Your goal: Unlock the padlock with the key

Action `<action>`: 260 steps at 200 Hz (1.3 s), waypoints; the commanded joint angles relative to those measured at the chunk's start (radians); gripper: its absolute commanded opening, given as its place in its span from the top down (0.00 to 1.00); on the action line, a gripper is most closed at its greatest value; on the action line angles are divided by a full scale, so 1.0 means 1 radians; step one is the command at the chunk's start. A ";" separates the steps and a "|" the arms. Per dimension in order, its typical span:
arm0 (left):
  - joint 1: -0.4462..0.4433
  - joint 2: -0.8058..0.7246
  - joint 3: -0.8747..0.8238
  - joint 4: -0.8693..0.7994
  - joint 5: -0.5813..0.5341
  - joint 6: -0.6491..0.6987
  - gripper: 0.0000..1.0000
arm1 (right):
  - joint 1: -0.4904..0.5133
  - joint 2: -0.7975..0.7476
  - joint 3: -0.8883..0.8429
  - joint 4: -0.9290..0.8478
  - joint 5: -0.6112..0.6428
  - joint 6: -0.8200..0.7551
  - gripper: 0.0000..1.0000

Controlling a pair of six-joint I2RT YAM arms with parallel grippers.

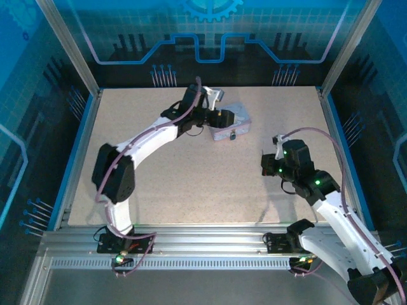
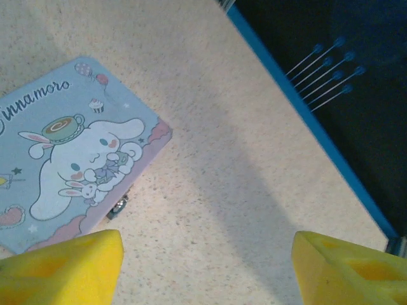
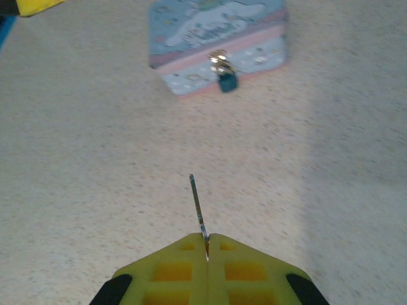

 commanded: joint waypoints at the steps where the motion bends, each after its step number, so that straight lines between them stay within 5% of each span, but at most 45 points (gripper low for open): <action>1: -0.025 0.103 0.150 -0.109 -0.017 0.060 0.28 | -0.012 -0.030 0.002 -0.115 0.096 0.019 1.00; 59: -0.081 0.460 0.609 -0.344 -0.107 0.146 0.28 | -0.015 -0.060 -0.022 -0.136 0.113 0.029 1.00; 115: -0.089 0.602 0.734 -0.324 -0.111 0.138 0.28 | -0.016 -0.054 -0.017 -0.132 0.109 0.023 1.00; 186: -0.132 0.627 0.687 -0.432 -0.164 0.287 0.29 | -0.019 -0.061 -0.015 -0.142 0.114 0.017 1.00; 260: -0.135 0.415 0.333 -0.371 -0.130 0.320 0.31 | -0.037 -0.036 0.000 -0.140 0.100 -0.007 1.00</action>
